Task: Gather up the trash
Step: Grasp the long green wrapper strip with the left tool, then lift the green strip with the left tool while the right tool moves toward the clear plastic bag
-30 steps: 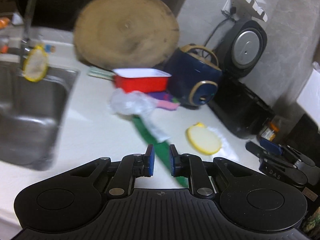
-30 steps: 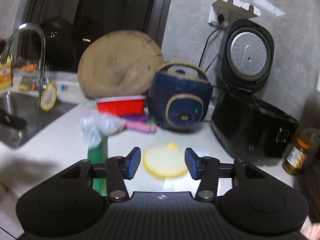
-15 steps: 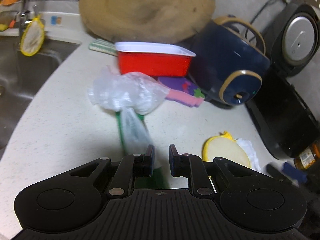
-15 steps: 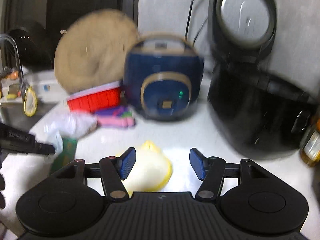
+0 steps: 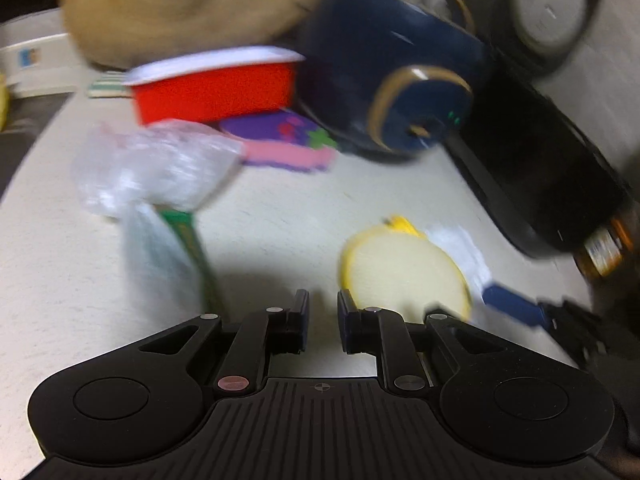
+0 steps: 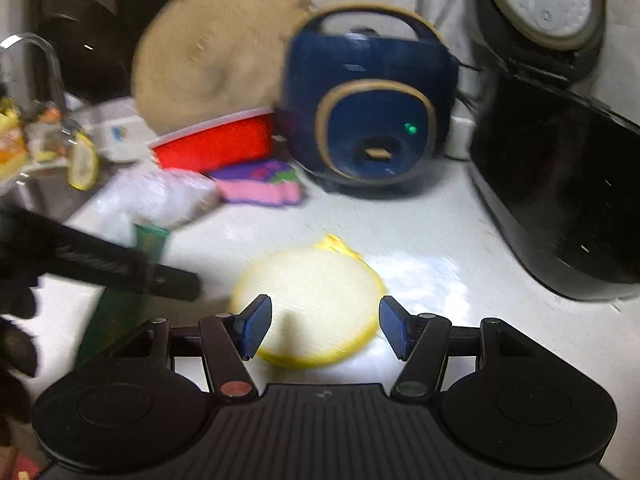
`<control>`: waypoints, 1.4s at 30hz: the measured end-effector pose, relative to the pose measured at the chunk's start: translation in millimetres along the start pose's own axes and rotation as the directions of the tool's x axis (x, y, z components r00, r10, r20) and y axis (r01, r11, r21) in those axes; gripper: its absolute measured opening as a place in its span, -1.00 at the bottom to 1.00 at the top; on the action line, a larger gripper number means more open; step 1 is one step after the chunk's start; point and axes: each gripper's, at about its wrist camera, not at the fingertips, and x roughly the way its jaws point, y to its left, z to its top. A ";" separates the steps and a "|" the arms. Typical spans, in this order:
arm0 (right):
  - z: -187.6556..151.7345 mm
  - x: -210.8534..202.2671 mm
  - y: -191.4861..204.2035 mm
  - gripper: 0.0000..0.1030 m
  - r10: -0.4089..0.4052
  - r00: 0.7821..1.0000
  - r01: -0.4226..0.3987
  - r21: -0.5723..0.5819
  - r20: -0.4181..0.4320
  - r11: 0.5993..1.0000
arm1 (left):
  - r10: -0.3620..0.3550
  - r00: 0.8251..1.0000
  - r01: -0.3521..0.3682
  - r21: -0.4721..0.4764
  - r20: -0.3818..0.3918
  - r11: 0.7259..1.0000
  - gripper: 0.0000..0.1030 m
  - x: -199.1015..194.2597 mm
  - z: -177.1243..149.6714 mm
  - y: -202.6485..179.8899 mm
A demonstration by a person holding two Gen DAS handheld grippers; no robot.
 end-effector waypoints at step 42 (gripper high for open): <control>-1.2 8.8 -12.7 0.11 -0.097 0.995 0.098 0.032 -0.027 0.995 | 0.077 0.993 -0.060 -0.181 0.088 0.982 -0.66 -74.4 -19.0 80.8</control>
